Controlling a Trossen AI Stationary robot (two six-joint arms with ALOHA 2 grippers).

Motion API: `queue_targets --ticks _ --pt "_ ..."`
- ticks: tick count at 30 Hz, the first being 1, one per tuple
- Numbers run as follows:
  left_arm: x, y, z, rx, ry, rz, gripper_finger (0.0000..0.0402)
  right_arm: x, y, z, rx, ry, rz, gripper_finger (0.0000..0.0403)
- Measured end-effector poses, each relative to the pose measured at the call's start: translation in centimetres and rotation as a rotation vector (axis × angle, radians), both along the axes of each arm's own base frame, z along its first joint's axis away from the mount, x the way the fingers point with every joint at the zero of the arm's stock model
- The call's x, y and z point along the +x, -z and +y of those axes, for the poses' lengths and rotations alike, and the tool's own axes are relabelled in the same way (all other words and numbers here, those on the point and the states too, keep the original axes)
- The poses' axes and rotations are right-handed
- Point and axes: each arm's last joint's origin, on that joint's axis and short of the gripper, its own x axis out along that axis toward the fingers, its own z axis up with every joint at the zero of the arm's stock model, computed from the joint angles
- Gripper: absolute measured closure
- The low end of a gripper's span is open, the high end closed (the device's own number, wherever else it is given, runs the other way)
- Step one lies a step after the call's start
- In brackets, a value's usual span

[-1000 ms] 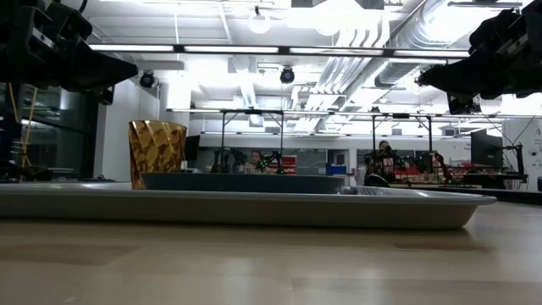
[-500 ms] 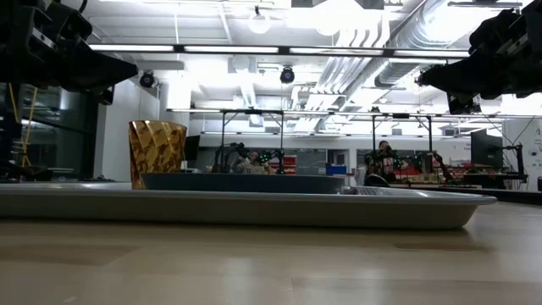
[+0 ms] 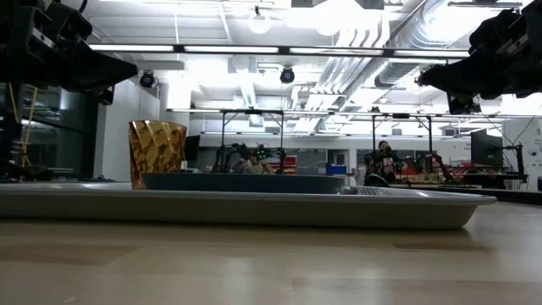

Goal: Pick and place plate/cup/fork/spoon on tray
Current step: Return to Home Position

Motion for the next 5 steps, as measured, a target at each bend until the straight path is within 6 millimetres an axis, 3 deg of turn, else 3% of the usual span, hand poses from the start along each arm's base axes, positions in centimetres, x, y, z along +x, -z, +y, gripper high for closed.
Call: queue_targets --ticks 5 --pt "0.0 0.0 0.0 0.0 0.0 0.0 0.0401 0.0 0.0 0.0 0.0 0.0 0.0 0.0402"
